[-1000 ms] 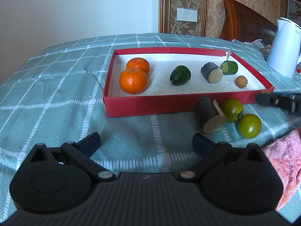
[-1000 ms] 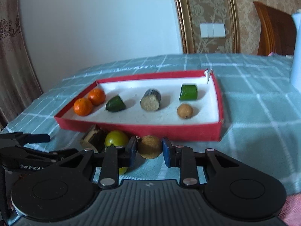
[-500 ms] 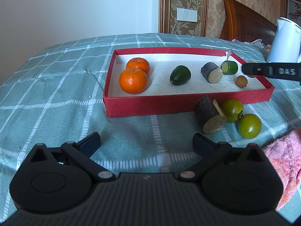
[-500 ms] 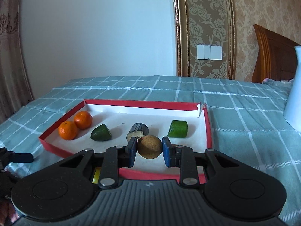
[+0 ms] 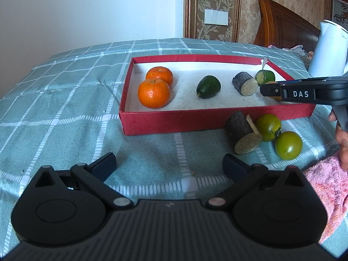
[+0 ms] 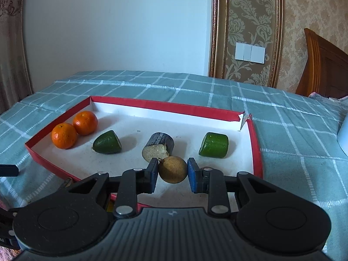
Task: Organize fruits
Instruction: 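Carry the brown fruit into the box beside the first brown fruit, then open the right gripper and withdraw it from the box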
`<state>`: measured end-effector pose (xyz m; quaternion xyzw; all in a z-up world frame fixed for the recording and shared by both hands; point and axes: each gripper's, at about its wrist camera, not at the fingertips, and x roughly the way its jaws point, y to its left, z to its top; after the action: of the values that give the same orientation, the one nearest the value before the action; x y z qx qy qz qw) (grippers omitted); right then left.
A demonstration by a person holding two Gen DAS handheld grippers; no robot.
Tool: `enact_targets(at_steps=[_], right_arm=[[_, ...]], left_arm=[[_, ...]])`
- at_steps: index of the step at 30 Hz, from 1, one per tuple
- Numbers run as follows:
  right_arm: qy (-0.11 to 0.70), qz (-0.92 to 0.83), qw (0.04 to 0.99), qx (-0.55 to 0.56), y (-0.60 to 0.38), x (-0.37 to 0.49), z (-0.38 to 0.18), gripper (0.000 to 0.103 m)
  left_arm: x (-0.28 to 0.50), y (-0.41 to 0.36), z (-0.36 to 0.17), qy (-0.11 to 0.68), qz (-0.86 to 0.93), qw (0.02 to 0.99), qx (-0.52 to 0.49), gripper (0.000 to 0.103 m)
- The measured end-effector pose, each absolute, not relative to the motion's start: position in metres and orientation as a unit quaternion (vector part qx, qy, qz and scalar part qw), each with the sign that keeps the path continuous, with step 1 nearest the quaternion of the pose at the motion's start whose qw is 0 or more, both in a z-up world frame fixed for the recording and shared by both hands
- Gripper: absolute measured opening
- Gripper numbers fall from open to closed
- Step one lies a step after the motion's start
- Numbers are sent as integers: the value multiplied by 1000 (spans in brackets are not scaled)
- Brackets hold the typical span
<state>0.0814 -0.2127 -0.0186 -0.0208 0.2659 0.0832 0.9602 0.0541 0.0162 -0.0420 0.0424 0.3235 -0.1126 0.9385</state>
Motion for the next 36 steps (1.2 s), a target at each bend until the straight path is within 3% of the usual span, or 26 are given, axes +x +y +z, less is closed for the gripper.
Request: enact_targets(at_steps=[24, 27, 29, 31, 36], right_arm=[[289, 80, 954, -22, -211, 90, -29, 28], [289, 76, 954, -17, -214, 89, -28, 35], [283, 75, 956, -8, -217, 84, -26, 59], [271, 74, 960, -9, -219, 77, -24, 65], [253, 73, 965, -10, -222, 59, -19, 67]], left_arm=[[54, 16, -42, 323, -113, 939, 42, 103], [54, 16, -42, 323, -113, 939, 42, 103], [54, 16, -42, 323, -113, 939, 42, 103], [54, 16, -42, 323, -113, 939, 42, 103], [54, 16, -42, 323, -113, 939, 42, 103]])
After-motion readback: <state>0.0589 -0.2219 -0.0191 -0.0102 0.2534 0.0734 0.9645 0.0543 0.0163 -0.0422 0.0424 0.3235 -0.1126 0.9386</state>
